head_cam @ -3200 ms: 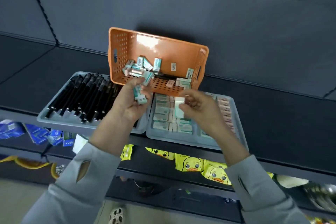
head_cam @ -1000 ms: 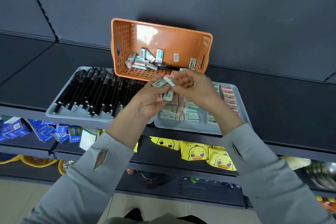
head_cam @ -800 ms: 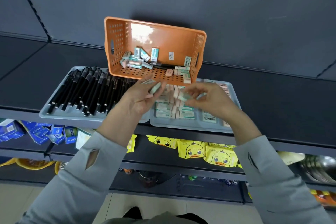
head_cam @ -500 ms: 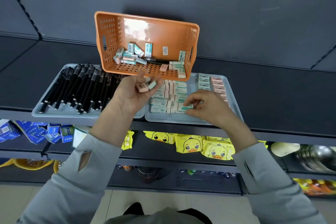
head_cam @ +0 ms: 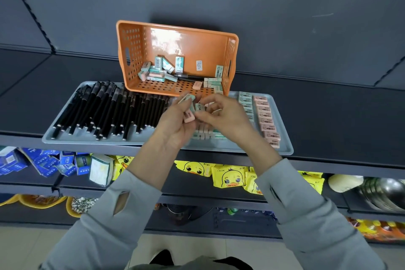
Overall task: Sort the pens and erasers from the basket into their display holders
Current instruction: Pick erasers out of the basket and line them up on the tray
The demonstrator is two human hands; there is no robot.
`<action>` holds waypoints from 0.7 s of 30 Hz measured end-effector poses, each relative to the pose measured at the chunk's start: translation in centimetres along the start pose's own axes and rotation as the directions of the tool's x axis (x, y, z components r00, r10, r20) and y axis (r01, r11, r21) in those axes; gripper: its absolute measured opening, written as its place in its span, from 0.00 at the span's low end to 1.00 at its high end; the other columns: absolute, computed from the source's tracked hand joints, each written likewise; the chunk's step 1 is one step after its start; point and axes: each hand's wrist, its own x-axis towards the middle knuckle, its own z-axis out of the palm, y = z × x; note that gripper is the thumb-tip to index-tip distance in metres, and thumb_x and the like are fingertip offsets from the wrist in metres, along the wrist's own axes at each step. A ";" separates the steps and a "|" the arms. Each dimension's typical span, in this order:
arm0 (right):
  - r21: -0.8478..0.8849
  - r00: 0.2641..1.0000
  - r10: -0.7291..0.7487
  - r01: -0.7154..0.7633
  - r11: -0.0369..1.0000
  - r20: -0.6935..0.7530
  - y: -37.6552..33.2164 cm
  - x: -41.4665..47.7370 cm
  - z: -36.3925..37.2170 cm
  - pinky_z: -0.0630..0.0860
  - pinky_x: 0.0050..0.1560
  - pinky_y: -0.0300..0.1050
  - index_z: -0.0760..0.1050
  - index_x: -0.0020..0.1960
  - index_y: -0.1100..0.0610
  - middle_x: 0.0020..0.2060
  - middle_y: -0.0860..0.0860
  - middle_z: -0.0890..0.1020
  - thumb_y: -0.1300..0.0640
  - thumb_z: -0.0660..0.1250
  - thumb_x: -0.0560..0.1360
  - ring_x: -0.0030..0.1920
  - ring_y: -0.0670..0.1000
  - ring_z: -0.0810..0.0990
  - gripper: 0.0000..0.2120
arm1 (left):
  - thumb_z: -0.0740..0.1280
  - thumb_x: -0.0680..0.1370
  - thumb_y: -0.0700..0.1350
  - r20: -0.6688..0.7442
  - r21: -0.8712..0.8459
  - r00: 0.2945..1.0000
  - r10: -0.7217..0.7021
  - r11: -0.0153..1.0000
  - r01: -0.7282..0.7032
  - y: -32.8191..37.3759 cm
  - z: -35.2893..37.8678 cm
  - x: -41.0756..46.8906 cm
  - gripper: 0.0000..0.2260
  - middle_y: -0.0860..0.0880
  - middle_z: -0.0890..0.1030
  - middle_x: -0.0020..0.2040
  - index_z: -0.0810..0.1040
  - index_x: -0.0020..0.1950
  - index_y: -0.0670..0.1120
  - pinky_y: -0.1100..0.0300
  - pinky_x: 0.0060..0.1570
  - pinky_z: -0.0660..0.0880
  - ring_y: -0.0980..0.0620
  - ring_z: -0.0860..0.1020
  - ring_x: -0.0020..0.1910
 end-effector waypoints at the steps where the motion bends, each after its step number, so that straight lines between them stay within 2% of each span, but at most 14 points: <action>1: -0.008 1.000 -0.007 0.007 1.000 -0.012 -0.1 0.3 0.1 0.79 0.38 0.42 0.79 0.52 0.50 0.41 0.50 0.81 0.54 0.76 0.71 0.36 0.47 0.80 0.11 | 0.56 0.83 0.38 -0.010 -0.010 1.000 0.011 1.000 -0.011 0.0 0.1 0.1 0.14 0.41 0.81 0.56 0.70 0.68 0.44 0.46 0.48 0.79 0.43 0.80 0.52; 3: 0.053 0.999 0.013 -0.011 0.999 -0.041 -0.1 0.7 -0.6 0.81 0.43 0.45 0.79 0.54 0.51 0.42 0.50 0.82 0.60 0.76 0.71 0.39 0.48 0.81 0.14 | 0.56 0.83 0.38 -0.021 -0.051 1.000 0.005 0.999 -0.006 0.3 0.1 0.2 0.14 0.41 0.80 0.60 0.68 0.69 0.41 0.48 0.52 0.79 0.42 0.79 0.55; 5: 0.173 0.997 0.058 -0.049 0.984 -0.049 0.1 1.1 -1.9 0.82 0.45 0.45 0.79 0.57 0.53 0.46 0.54 0.83 0.65 0.74 0.72 0.41 0.50 0.83 0.16 | 0.55 0.84 0.40 -0.028 -0.096 0.999 -0.023 0.995 0.020 1.0 -0.1 0.0 0.11 0.40 0.79 0.63 0.69 0.64 0.38 0.48 0.59 0.76 0.42 0.79 0.59; 6: 0.227 0.996 0.079 -0.067 0.972 -0.045 0.3 1.1 -2.5 0.81 0.45 0.44 0.79 0.57 0.53 0.47 0.55 0.84 0.66 0.73 0.72 0.43 0.50 0.83 0.16 | 0.55 0.84 0.41 -0.042 -0.128 0.998 -0.041 0.991 0.035 1.3 -0.3 -0.1 0.10 0.40 0.79 0.62 0.70 0.61 0.38 0.50 0.58 0.77 0.42 0.79 0.57; 8: 0.257 0.993 0.113 -0.097 0.961 -0.047 1.0 1.2 -3.4 0.79 0.42 0.37 0.81 0.56 0.52 0.50 0.54 0.83 0.65 0.72 0.73 0.45 0.48 0.81 0.14 | 0.56 0.84 0.43 -0.057 -0.194 0.993 -0.098 0.977 0.086 1.6 -0.6 -0.1 0.09 0.39 0.81 0.58 0.69 0.60 0.39 0.60 0.42 0.79 0.47 0.81 0.44; 9: 0.250 0.991 0.122 -0.105 0.963 -0.055 1.4 1.1 -3.7 0.77 0.41 0.35 0.81 0.56 0.51 0.50 0.53 0.83 0.65 0.72 0.74 0.45 0.46 0.80 0.14 | 0.56 0.84 0.44 -0.051 -0.194 0.990 -0.134 0.973 0.122 1.7 -0.7 -0.1 0.09 0.40 0.82 0.54 0.69 0.61 0.40 0.65 0.31 0.76 0.50 0.80 0.37; 11: 0.234 0.987 0.132 -0.109 0.966 -0.087 2.2 0.9 -4.7 0.76 0.40 0.33 0.82 0.56 0.51 0.48 0.48 0.84 0.64 0.70 0.76 0.44 0.43 0.79 0.12 | 0.56 0.84 0.46 -0.027 -0.109 0.983 -0.183 0.978 0.180 1.6 -0.6 0.0 0.09 0.45 0.81 0.44 0.70 0.58 0.43 0.70 0.18 0.63 0.56 0.74 0.28; 13: 0.259 0.974 0.164 -0.119 0.958 -0.159 2.8 0.6 -6.2 0.76 0.41 0.35 0.83 0.55 0.50 0.46 0.45 0.84 0.63 0.69 0.77 0.43 0.42 0.79 0.12 | 0.56 0.84 0.47 -0.037 0.034 0.985 -0.171 0.985 0.172 1.2 -0.4 0.4 0.09 0.48 0.78 0.39 0.73 0.52 0.45 0.69 0.14 0.57 0.58 0.68 0.25; 17: 0.267 0.950 0.172 -0.100 0.958 -0.260 4.2 0.0 -9.8 0.74 0.38 0.32 0.82 0.51 0.52 0.45 0.50 0.84 0.64 0.71 0.75 0.39 0.41 0.80 0.09 | 0.55 0.84 0.50 -0.031 0.237 0.989 -0.144 0.960 0.147 0.4 0.6 1.1 0.12 0.49 0.78 0.38 0.76 0.50 0.48 0.68 0.14 0.56 0.58 0.67 0.24; 21: 0.213 0.973 0.160 -0.123 0.969 -0.167 5.4 -1.5 -11.5 0.77 0.39 0.33 0.83 0.47 0.54 0.43 0.50 0.85 0.66 0.74 0.72 0.39 0.44 0.82 0.08 | 0.58 0.83 0.51 0.002 0.340 0.991 -0.132 0.932 0.124 -1.0 1.7 1.4 0.12 0.49 0.80 0.39 0.78 0.56 0.47 0.68 0.15 0.56 0.57 0.69 0.26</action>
